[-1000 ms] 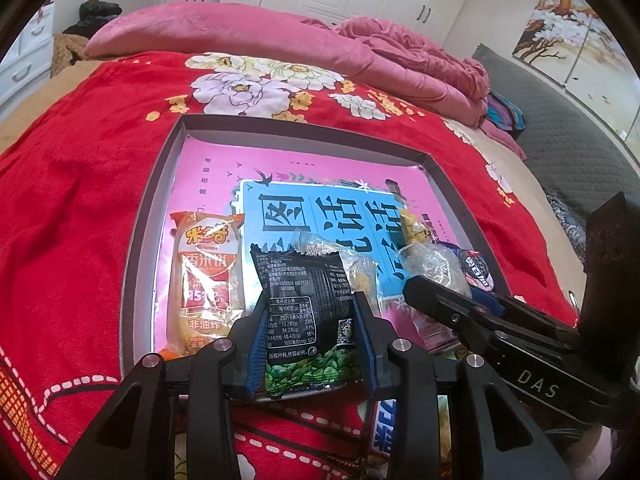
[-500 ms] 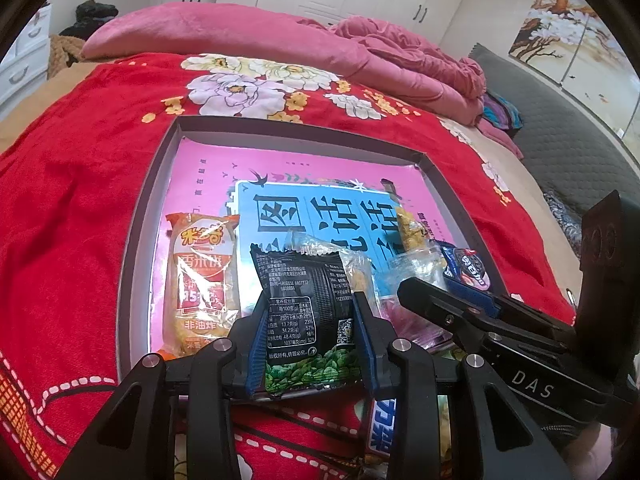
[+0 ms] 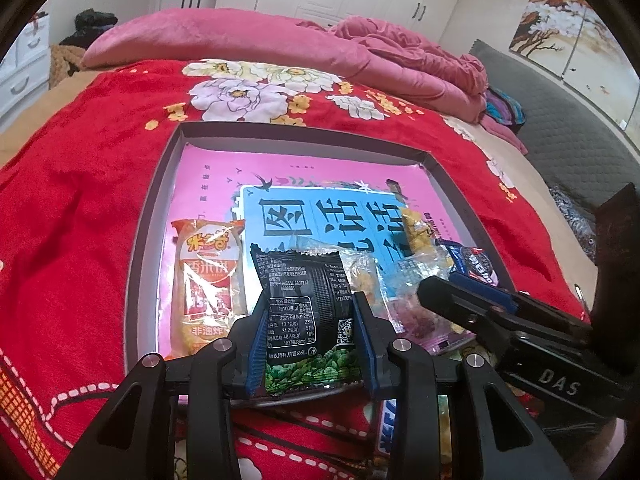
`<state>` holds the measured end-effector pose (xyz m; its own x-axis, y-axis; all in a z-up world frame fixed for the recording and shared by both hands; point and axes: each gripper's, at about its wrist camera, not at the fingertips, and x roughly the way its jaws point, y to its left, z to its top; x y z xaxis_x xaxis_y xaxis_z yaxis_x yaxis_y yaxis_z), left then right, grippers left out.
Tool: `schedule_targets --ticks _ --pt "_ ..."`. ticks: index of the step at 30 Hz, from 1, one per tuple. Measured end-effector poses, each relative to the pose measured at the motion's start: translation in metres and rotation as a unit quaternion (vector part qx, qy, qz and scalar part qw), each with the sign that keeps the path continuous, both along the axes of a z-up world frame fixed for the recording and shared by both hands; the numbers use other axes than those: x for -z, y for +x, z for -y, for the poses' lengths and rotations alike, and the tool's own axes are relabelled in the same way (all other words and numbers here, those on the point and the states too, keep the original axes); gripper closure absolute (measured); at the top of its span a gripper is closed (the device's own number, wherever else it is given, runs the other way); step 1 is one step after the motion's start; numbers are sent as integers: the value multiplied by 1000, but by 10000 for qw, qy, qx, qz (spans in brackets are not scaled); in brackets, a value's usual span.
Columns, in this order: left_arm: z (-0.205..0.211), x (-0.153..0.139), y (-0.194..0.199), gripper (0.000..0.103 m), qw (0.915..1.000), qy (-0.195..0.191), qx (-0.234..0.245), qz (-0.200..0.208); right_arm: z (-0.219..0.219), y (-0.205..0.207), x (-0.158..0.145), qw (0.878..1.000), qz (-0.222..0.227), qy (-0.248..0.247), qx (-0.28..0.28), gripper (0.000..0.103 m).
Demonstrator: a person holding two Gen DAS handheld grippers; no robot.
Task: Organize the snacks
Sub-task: 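Lower the black-and-green bag and clear pastry bag into the tray and open both tools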
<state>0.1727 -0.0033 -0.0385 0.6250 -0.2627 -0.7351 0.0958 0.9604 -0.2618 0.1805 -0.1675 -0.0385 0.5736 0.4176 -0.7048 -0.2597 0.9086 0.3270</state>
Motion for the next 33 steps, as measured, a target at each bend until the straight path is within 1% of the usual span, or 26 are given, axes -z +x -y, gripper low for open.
schedule_targets --ticks 6,16,24,29,33 --pt "-4 0 3 63 9999 77 -108 15 2 -1 -2 10000 13 22 -2 59" --pt "-16 -2 5 63 9996 -44 -282 37 7 -3 -5 10000 43 35 33 59" --pt "-20 -5 4 63 9994 -56 -353 47 7 -3 -5 10000 46 -1 23 59" --pt "-24 -8 2 59 9992 -145 -373 72 7 -3 -5 10000 43 -7 18 59" --pt "-25 -10 1 56 9991 -194 -371 97 8 -3 -6 10000 64 5 26 56"
